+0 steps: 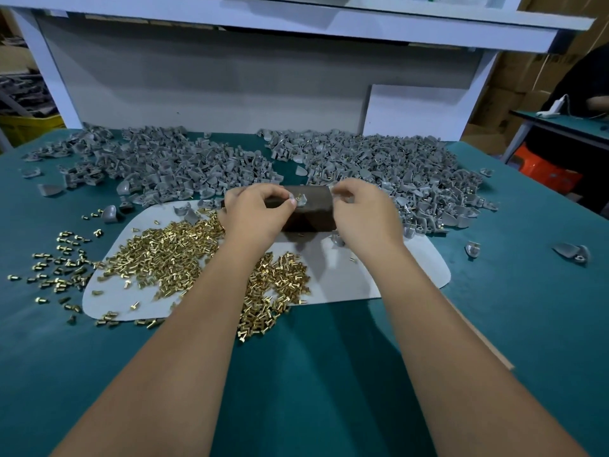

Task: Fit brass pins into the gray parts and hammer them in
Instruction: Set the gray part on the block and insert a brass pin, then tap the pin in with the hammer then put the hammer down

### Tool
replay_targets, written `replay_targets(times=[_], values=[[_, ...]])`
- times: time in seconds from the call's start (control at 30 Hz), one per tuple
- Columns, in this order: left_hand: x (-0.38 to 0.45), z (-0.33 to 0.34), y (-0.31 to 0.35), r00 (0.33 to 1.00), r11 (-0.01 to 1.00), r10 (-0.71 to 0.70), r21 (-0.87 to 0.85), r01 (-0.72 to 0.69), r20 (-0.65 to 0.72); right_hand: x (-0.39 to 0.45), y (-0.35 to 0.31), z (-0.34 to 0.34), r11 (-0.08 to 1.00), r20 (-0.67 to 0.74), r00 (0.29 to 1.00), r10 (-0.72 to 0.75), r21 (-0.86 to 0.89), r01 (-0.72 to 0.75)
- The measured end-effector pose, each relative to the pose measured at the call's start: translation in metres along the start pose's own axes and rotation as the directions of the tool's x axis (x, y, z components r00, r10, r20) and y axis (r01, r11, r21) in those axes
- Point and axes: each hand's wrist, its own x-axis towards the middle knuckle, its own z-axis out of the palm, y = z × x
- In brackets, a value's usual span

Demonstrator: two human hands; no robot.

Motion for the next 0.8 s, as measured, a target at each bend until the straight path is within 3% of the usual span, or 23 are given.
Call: replay_targets(times=[0.03,0.1,0.2,0.3,0.4,0.6,0.7,0.8], values=[[0.000,0.000,0.000,1.000,1.000,0.008,0.018,-0.007,-0.008,-0.003,0.003,-0.009,0.977,-0.094,0.996,0.000,-0.211,-0.020],[0.001,0.000,0.001,1.000,0.999,0.021,0.044,-0.021,-0.014,-0.010,0.009,-0.026,0.903,-0.161,0.985,0.057,-0.413,-0.119],[0.001,0.001,0.002,1.000,0.999,0.018,0.047,-0.017,-0.020,-0.025,0.019,-0.031,0.822,-0.015,0.974,0.225,-0.534,-0.198],[0.000,0.000,0.003,1.000,0.998,0.018,0.055,-0.017,-0.017,-0.036,0.023,-0.025,0.739,0.020,0.979,0.202,-0.659,-0.139],[0.000,0.000,0.003,1.000,0.998,0.013,0.069,-0.013,-0.006,-0.036,0.024,-0.024,0.719,-0.009,0.986,0.166,-0.683,-0.127],[-0.001,0.002,0.001,0.999,0.997,0.043,0.066,-0.041,-0.027,-0.033,0.021,-0.028,0.820,-0.125,0.985,0.117,-0.548,-0.167],[-0.001,0.002,0.000,0.998,0.996,0.049,0.080,-0.046,-0.036,-0.033,0.015,-0.031,0.856,-0.233,0.972,-0.007,-0.505,-0.115],[0.001,0.002,0.000,0.999,0.993,0.039,0.111,-0.035,-0.029,-0.038,0.012,-0.032,0.885,-0.300,0.930,-0.212,-0.462,0.053]])
